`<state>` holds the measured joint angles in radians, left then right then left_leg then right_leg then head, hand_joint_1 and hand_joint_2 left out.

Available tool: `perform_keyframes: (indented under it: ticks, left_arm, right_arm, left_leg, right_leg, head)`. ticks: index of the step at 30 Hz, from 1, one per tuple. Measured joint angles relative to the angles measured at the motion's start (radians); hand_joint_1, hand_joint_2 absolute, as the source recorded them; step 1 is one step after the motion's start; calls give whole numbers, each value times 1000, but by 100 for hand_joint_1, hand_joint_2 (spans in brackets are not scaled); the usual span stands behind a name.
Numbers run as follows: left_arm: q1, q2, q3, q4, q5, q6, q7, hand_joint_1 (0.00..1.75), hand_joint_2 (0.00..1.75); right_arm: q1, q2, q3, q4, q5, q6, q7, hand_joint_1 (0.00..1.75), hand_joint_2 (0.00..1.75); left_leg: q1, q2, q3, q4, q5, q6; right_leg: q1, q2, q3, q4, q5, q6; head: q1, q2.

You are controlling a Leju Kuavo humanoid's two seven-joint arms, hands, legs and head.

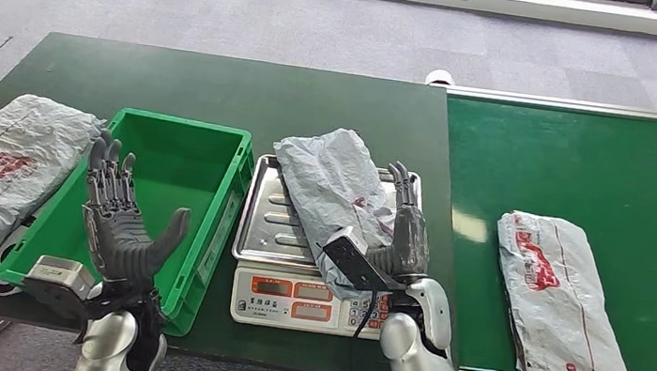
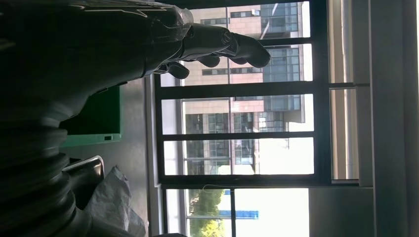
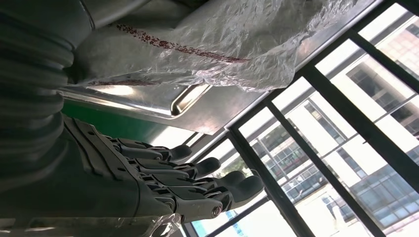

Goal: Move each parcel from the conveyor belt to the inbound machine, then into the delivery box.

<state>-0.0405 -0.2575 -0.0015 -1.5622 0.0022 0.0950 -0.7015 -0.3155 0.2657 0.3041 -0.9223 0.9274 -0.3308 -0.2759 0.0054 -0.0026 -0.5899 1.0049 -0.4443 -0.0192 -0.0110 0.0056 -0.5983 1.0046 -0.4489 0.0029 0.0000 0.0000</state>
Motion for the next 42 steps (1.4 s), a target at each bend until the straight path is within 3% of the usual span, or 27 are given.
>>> perform_keyframes:
  ticks: [3,6,11,14,20,27,31,37,42]
  left_arm:
    - [-1,0,0,2,0,0,0,0,175]
    - [-1,0,0,2,0,0,0,0,175]
    - [-1,0,0,3,1,1,0,0,175]
    - [-1,0,0,3,6,4,0,0,175]
    - [-1,1,-8,2,11,8,0,0,175]
    - [-3,2,-20,0,13,16,0,0,175]
    - [-5,3,-26,3,-7,38,0,0,175]
    - [-83,1,-113,143,-178,80,39,0,175]
    - [-195,-16,-224,323,-240,65,68,0,175]
  right_arm:
    - [0,0,0,1,-7,-5,-12,0,175]
    - [5,0,0,-11,-77,-9,-91,0,175]
    - [49,-2,0,-135,-363,79,-316,0,175]
    - [84,-6,0,-237,-490,132,-388,0,175]
    - [145,-15,6,-407,-581,174,-406,0,175]
    - [166,-24,22,-471,-591,160,-396,0,175]
    - [175,-25,23,-485,-563,65,-410,0,175]
    - [178,-22,33,-540,-464,-314,-425,0,175]
    - [182,9,49,-614,-449,-364,-426,0,175]
  left_leg:
    - [0,0,0,0,0,0]
    - [0,0,0,0,0,0]
    - [0,0,0,0,0,0]
    - [0,0,0,0,0,0]
    - [0,0,0,0,-1,-1]
    - [0,0,0,0,0,-1]
    - [0,0,0,0,0,-1]
    - [0,-2,-1,0,0,0]
    - [-1,-1,0,0,0,0]
  right_leg:
    - [0,0,0,0,0,0]
    - [0,0,0,0,0,0]
    - [0,0,-1,0,0,0]
    - [0,0,-1,0,0,0]
    - [0,0,-1,0,0,0]
    - [0,0,0,0,0,0]
    - [0,0,-1,0,0,0]
    - [-1,-1,0,0,0,0]
    - [-1,0,0,0,1,0]
  head:
    - [0,0]
    - [0,0]
    - [0,0]
    - [0,0]
    - [0,0]
    - [0,0]
    - [0,0]
    - [0,0]
    - [0,0]
